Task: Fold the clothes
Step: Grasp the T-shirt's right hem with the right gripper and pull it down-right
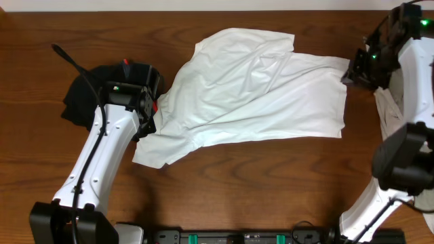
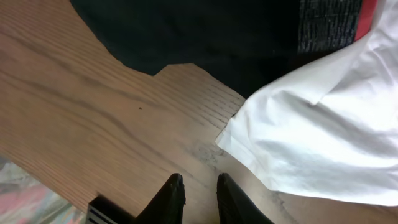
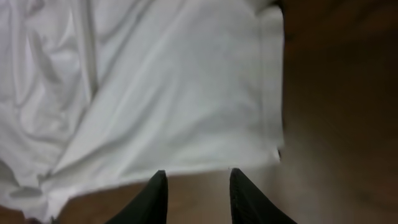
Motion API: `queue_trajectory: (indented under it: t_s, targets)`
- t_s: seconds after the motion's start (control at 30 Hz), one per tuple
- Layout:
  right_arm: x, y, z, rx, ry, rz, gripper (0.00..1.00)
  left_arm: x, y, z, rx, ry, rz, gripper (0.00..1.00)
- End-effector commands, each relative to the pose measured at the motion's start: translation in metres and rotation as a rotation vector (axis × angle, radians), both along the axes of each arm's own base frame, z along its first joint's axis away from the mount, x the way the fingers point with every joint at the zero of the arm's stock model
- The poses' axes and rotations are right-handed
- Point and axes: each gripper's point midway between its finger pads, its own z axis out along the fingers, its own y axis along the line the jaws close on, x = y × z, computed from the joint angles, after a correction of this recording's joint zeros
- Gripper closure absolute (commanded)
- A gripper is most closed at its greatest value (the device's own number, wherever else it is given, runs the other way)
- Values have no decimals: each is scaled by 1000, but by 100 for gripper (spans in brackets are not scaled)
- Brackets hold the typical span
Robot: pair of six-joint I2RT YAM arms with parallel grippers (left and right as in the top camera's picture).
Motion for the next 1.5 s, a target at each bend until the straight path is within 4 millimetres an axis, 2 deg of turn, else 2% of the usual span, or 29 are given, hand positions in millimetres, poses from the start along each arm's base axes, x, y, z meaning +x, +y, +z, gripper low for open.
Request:
queue_trajectory:
  t_s: [0.0,0.1,0.17,0.27,0.37,0.43,0.5,0.53,0.63,0.87,0.93,1.0,1.1,1.23,1.33,1.47]
  targets:
    - [-15,4,18,-30,-11,48,69,3,0,4,0,-2,-36,79]
    - [-33,18,42,-39,-38,104,69,8,-19,1,-68,16,-167,80]
    - [-41,29,62,-51,-88,132,69,15,-45,1,-151,0,-288,80]
    - [-54,42,92,-88,-171,169,67,25,-79,8,-204,-56,-437,77]
    - [-71,52,118,-153,-238,196,64,28,-100,16,-206,-102,-522,74]
    - [-83,53,128,-201,-247,173,60,29,-110,19,-211,-123,-550,74]
    - [-94,57,127,-222,-234,148,56,29,-115,21,-213,-133,-567,73]
    - [-98,59,122,-221,-220,135,54,30,-116,22,-214,-137,-570,73]
    - [-108,61,89,-216,-141,110,52,30,-116,22,-214,-137,-570,73]
    - [-119,55,-35,-200,30,30,51,29,-116,22,-214,-135,-570,71]
    - [-124,47,-69,-197,66,-21,47,29,-116,21,-214,-132,-570,70]
    - [-129,37,-91,-193,90,-74,39,28,-116,21,-214,-129,-569,68]
    - [-136,21,-119,-175,127,-144,36,28,-116,21,-214,-129,-569,67]
    - [-139,10,-147,-128,148,-211,36,28,-116,21,-215,-130,-566,62]
    - [-136,13,-164,-58,140,-237,37,28,-116,21,-215,-130,-566,62]
    - [-118,20,-178,13,88,-238,39,28,-116,21,-215,-130,-565,62]
